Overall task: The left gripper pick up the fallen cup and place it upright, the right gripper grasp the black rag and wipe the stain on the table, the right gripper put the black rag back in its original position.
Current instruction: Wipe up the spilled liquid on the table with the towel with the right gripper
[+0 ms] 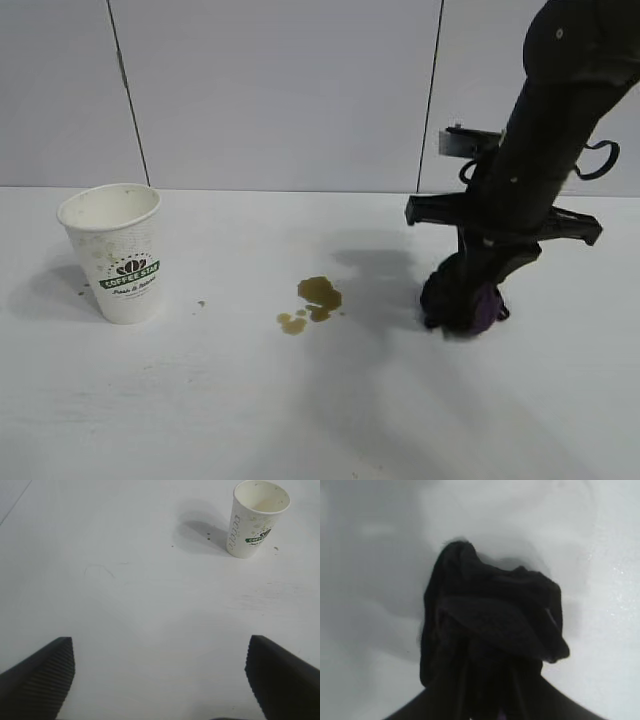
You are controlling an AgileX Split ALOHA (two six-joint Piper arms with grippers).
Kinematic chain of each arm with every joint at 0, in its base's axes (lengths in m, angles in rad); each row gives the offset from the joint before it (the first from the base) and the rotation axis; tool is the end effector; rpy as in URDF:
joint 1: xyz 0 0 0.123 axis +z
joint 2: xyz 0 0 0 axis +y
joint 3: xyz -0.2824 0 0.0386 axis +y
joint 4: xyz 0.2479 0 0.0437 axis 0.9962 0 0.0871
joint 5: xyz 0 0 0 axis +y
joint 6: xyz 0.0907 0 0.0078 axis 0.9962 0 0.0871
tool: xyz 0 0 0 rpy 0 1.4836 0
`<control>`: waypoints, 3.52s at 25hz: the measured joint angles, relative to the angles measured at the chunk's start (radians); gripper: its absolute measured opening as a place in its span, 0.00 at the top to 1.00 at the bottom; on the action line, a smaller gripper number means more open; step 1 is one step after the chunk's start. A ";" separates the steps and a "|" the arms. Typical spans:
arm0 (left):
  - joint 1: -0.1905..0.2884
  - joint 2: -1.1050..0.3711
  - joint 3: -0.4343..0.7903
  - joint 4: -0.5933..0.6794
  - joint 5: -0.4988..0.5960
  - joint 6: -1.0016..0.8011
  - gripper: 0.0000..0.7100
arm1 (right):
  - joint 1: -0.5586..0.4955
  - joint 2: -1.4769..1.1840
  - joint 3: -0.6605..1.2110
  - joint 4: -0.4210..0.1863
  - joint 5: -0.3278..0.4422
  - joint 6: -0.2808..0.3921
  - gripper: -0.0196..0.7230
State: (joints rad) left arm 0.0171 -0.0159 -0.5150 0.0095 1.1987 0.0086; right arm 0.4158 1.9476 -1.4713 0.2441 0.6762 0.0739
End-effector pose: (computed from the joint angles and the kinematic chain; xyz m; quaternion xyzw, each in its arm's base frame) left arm -0.0153 0.0005 0.2703 -0.0043 0.8799 0.0108 0.4750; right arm 0.3830 0.1842 0.2184 -0.0917 0.9594 0.1548 0.2172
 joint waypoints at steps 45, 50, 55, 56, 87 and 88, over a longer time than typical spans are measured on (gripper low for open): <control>0.000 0.000 0.000 0.000 0.000 0.000 0.06 | 0.107 0.232 -0.096 -0.094 -0.156 0.072 0.83; 0.000 0.000 0.000 0.000 0.000 0.000 0.06 | 0.147 0.287 -0.098 -0.071 -0.311 0.060 0.83; 0.000 0.000 0.000 0.000 0.000 -0.001 0.06 | 0.139 0.335 -0.107 -0.059 -0.319 0.060 0.83; 0.000 0.000 0.000 0.000 0.000 -0.001 0.06 | 0.134 0.335 -0.109 -0.057 -0.310 0.060 0.83; 0.000 0.000 0.000 0.001 0.000 -0.001 0.06 | 0.040 0.279 -0.116 0.174 0.267 -0.342 0.83; 0.000 0.000 0.000 0.001 0.000 -0.001 0.06 | 0.043 0.279 -0.116 0.162 0.267 -0.329 0.83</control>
State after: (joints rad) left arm 0.0171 -0.0159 -0.5150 0.0103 1.1987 0.0078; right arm 0.4583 2.2269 -1.5878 0.4059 0.9435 -0.2550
